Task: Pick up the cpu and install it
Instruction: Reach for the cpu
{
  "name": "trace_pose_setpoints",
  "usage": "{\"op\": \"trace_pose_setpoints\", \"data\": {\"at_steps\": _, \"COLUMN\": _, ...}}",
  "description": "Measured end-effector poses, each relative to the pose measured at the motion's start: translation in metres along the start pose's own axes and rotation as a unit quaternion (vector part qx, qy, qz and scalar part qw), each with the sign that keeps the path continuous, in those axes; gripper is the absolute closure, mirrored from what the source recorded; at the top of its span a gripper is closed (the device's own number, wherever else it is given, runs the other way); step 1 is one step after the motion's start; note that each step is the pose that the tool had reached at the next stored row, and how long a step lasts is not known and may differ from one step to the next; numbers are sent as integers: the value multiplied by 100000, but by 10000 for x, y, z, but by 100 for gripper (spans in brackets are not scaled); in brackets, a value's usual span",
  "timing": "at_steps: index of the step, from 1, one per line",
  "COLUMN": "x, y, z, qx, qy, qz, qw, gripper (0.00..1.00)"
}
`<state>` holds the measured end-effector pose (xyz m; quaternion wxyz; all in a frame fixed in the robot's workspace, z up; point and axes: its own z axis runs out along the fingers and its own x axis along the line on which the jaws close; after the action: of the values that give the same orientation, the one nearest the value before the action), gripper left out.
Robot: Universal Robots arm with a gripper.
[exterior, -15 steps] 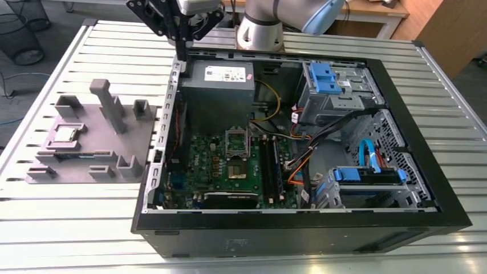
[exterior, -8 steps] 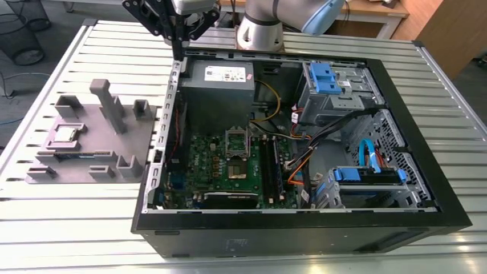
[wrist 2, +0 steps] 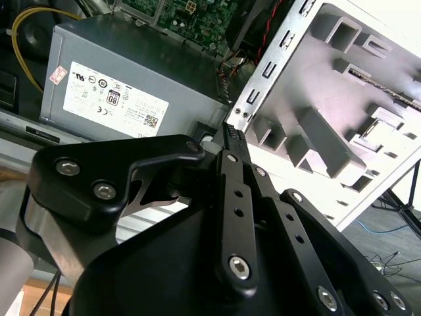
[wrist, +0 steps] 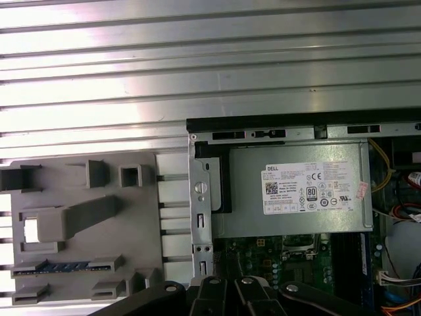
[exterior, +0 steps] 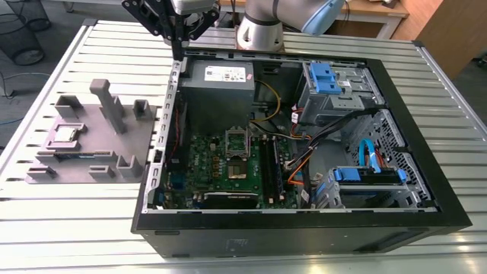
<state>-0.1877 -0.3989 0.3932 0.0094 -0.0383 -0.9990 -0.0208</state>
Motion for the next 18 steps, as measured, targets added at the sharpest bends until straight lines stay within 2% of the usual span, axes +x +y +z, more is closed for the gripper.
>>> {"op": "trace_pose_setpoints", "data": {"at_steps": 8, "x": 53, "y": -4, "z": 1, "qx": 1, "qy": 0, "qz": 3, "qw": 100000, "gripper": 89}}
{"op": "trace_pose_setpoints", "data": {"at_steps": 18, "x": 182, "y": -15, "z": 7, "qx": 0, "qy": 3, "qz": 1, "qw": 100000, "gripper": 89}}
